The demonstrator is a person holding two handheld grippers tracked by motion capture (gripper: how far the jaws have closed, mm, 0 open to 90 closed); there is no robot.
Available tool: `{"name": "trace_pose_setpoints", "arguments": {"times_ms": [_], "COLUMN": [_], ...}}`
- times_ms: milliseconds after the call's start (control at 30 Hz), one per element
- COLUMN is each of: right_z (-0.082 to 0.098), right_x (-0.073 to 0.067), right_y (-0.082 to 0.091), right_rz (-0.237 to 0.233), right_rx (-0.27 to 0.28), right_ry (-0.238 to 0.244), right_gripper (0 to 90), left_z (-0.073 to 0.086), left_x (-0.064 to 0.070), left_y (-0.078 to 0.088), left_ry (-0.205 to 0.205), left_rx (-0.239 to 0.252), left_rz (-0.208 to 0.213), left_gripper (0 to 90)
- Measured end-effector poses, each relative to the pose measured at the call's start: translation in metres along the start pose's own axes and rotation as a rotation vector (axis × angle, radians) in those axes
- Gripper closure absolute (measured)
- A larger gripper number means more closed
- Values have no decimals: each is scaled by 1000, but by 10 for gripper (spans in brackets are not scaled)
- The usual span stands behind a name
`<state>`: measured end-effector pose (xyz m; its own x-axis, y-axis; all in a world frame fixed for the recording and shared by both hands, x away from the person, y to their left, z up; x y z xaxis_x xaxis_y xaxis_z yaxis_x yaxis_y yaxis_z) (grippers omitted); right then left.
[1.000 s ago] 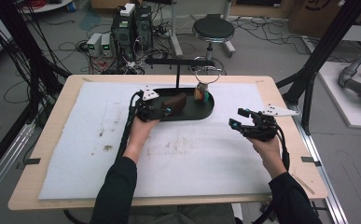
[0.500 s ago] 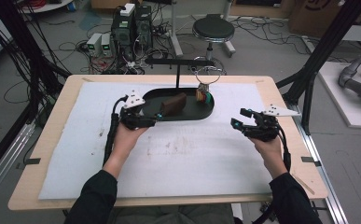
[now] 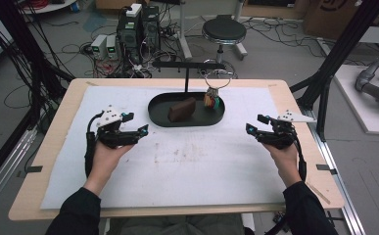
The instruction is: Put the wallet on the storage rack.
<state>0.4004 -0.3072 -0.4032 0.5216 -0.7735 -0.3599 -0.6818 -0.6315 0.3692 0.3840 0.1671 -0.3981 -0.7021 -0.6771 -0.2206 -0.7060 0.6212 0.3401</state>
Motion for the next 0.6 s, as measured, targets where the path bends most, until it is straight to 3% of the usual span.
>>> {"name": "trace_pose_setpoints", "arguments": {"times_ms": [133,300,600], "right_z": [1,3,5], "right_x": [3,5,11], "right_y": [2,5,7], "right_rz": [37,69,115], "right_rx": [2,3,0], "right_ry": [-1,0,-8], "right_gripper": [279,279,279], "left_z": [9,24,32], "left_x": [-1,-7,-16], "left_y": [12,24,31], "left_ry": [3,22,36], "left_rx": [3,6,7], "left_rz": [1,-26,-53], "left_gripper": [254,254,254]}}
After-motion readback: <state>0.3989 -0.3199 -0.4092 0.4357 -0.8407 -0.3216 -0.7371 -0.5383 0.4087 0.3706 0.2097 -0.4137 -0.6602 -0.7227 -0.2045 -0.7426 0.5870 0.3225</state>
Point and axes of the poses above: each handheld gripper's, and its own axes: y roughly backward along the jaws, z roughly out of its underside, x roughly to its right, the point moved 4 cm from there along -y, roughly forward along the jaws, and after that the axes turned 15 degrees about -y, right-handed, at the moved point
